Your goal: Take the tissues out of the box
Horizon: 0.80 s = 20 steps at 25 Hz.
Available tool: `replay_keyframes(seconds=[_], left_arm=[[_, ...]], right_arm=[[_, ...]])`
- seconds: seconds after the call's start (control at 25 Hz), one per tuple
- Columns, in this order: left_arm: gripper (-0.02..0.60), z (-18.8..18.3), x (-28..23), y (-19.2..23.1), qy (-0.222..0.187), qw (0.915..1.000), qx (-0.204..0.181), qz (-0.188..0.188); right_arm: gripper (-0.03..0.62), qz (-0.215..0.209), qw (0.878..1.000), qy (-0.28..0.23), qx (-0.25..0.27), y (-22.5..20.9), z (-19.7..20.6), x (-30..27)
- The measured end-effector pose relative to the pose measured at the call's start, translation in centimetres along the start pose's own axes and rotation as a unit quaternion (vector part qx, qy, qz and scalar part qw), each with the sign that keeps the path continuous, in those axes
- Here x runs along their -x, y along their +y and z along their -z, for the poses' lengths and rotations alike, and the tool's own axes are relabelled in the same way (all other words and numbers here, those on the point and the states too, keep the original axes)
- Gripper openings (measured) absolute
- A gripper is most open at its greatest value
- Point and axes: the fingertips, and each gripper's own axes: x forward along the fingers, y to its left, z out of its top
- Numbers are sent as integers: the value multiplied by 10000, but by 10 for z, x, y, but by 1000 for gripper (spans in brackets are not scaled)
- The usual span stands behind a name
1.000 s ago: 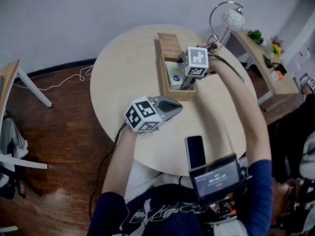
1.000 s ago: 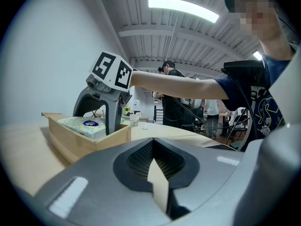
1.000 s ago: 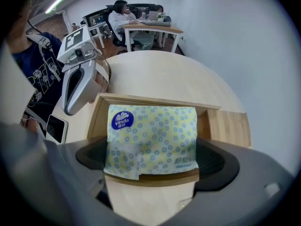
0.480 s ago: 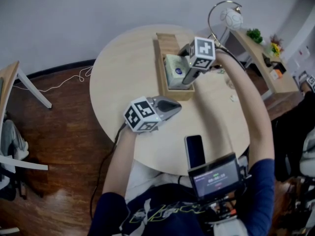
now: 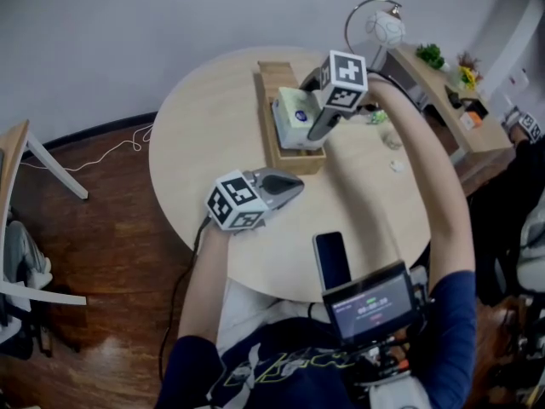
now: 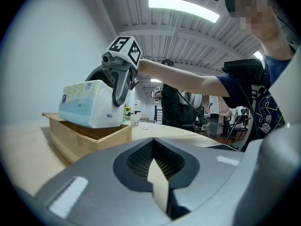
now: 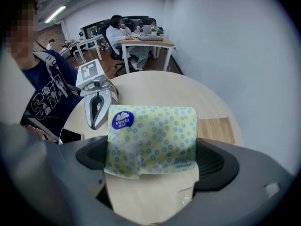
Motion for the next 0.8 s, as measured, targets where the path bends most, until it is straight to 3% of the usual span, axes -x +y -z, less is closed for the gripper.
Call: replay_keyframes(seconds=[0.48, 0.8], left_arm=[[5, 0, 0, 1, -8, 10000, -15, -22], [5, -1, -1, 3, -10, 10000, -8, -59]], right_arm=[[549, 289, 9988, 401, -28, 3, 18, 36], [549, 129, 9981, 572, -198, 20, 46, 44]])
